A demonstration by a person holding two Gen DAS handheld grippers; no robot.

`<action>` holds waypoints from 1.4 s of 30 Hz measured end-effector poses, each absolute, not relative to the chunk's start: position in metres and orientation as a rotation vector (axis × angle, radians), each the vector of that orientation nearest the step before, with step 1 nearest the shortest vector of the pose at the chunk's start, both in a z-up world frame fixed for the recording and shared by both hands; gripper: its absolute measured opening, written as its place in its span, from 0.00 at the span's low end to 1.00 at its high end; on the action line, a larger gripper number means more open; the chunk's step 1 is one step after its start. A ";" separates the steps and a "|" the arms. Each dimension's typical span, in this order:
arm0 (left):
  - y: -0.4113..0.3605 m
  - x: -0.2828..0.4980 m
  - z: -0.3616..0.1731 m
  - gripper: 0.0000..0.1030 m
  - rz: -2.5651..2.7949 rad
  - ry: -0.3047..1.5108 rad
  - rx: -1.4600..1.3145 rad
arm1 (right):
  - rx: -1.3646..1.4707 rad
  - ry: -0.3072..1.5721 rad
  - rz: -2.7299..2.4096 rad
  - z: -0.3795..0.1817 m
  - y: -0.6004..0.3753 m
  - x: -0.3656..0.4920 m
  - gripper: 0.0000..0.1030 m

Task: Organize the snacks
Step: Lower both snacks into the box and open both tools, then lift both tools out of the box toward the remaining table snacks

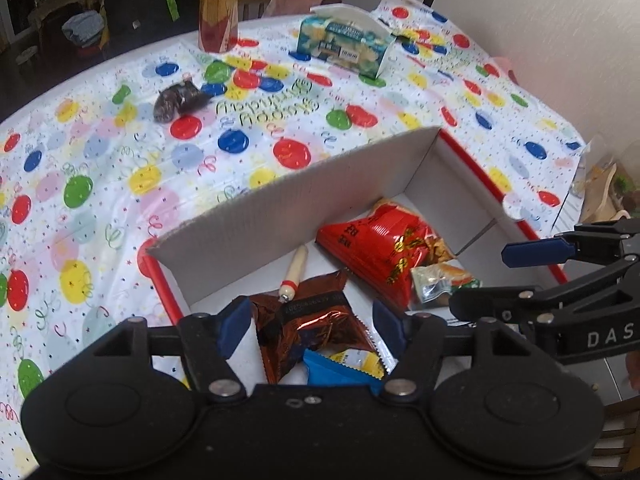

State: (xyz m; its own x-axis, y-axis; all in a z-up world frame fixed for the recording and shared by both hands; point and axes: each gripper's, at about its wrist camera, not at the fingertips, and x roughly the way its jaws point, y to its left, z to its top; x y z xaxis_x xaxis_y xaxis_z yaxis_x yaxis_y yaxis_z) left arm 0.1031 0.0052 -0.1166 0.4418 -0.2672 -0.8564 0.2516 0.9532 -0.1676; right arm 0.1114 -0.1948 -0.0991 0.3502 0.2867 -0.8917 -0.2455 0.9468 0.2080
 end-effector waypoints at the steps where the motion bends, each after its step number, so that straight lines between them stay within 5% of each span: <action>1: 0.006 0.101 -0.113 0.69 -0.322 1.052 -0.011 | 0.038 1.156 0.346 -0.096 -0.195 0.110 0.83; 7: 0.011 0.095 -0.092 0.77 -0.320 0.982 -0.008 | 0.024 1.120 0.359 -0.077 -0.192 0.106 0.97; 20: 0.032 0.120 -0.056 0.99 -0.221 0.838 -0.030 | -0.001 1.051 0.447 -0.033 -0.180 0.156 0.97; 42: 0.069 0.237 -0.050 0.99 0.030 0.797 -0.029 | 0.026 1.074 0.542 -0.023 -0.123 0.329 0.97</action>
State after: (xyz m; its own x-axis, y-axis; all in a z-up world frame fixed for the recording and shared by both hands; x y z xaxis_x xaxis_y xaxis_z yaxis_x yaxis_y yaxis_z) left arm 0.2370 0.0690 -0.0503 0.6987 0.0154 -0.7153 -0.0376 0.9992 -0.0152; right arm 0.3286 -0.1231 -0.0231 0.3598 0.4328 -0.8266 -0.4085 0.8695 0.2775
